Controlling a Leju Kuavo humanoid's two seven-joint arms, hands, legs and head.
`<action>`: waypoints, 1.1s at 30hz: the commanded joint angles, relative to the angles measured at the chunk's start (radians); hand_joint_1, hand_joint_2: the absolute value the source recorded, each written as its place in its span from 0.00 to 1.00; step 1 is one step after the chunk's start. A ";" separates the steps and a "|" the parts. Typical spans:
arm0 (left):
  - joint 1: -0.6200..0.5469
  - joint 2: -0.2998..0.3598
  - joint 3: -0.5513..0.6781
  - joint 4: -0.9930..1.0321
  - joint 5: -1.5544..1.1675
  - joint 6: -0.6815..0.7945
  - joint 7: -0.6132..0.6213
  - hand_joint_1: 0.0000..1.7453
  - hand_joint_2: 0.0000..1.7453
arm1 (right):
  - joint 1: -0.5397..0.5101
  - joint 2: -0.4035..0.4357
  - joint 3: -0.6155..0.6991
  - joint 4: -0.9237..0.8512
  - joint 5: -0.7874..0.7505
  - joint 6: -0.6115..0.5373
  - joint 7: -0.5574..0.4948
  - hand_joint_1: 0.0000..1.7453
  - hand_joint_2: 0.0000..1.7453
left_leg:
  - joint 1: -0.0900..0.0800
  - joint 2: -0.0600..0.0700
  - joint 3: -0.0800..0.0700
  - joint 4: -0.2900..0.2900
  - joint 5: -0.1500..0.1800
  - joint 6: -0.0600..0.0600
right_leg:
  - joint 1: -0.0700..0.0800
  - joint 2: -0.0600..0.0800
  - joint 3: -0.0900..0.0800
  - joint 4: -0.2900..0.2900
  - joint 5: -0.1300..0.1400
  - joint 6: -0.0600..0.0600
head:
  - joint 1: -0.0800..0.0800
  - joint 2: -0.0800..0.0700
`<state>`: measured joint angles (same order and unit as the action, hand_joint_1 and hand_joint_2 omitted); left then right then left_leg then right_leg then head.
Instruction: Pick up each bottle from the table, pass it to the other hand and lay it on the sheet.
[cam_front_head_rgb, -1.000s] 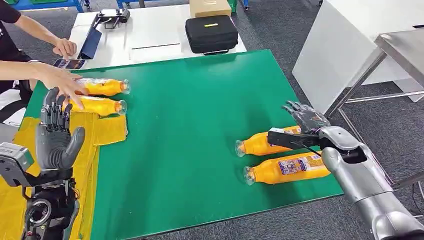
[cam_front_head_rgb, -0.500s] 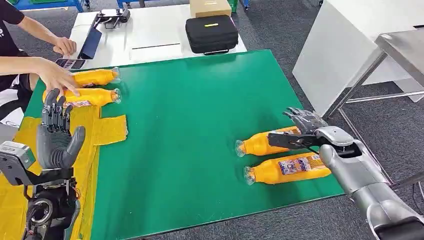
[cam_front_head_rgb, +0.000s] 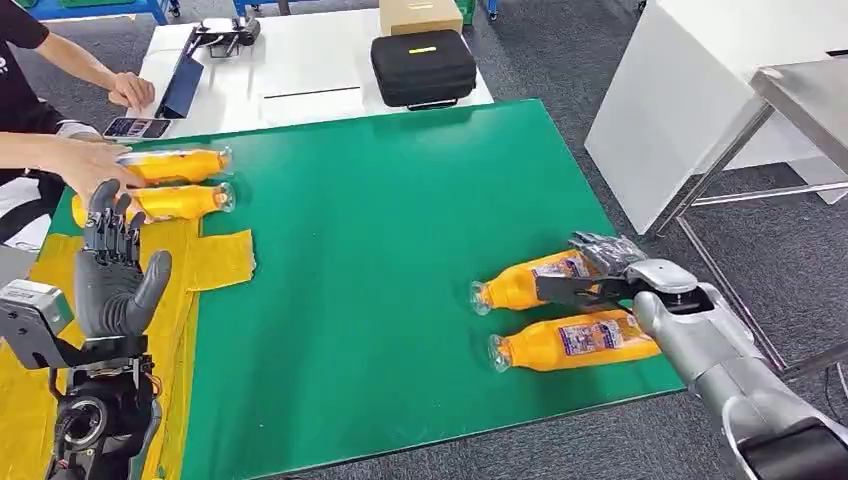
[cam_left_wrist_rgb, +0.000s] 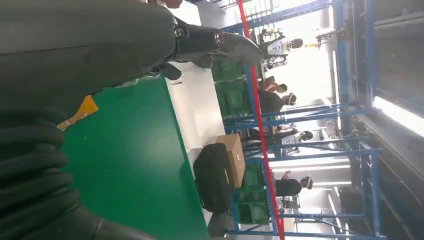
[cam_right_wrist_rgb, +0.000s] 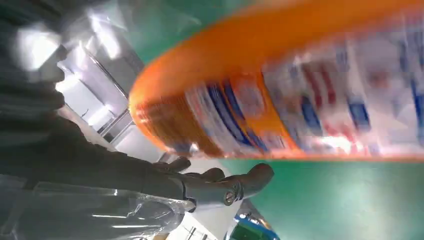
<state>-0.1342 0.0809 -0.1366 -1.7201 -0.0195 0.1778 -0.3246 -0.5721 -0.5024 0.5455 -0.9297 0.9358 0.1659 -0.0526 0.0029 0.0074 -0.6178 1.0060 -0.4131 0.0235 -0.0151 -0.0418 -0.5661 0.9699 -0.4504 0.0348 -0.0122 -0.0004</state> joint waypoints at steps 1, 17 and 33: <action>-0.039 -0.003 -0.012 0.071 0.003 0.000 0.005 0.00 1.00 | -0.069 0.031 0.068 0.110 -0.003 0.010 -0.005 0.00 1.00 | 0.000 0.001 0.005 -0.001 -0.001 -0.001 | 0.000 0.004 0.005 -0.001 -0.001 -0.002 | 0.000 0.000; -0.046 0.005 -0.047 0.093 -0.010 0.028 0.015 0.00 1.00 | -0.063 0.132 0.181 0.305 0.110 -0.169 0.085 0.80 1.00 | 0.001 0.000 0.006 -0.002 -0.001 -0.001 | 0.001 0.003 0.007 -0.003 -0.001 -0.002 | 0.000 0.000; -0.059 -0.004 -0.063 0.106 -0.015 0.031 0.025 0.00 1.00 | 0.025 0.117 0.057 0.184 0.125 -0.336 0.165 1.00 1.00 | 0.001 -0.002 0.009 -0.001 0.000 -0.001 | 0.001 0.001 0.009 -0.003 0.000 -0.001 | 0.000 0.000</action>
<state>-0.1502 0.0809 -0.1759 -1.6834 -0.0339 0.2087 -0.3056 -0.6169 -0.4070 0.6710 -0.7023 1.0769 -0.0764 0.0721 0.0032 0.0078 -0.6107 1.0060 -0.4132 0.0234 -0.0147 -0.0411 -0.5604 0.9693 -0.4504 0.0348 -0.0122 -0.0004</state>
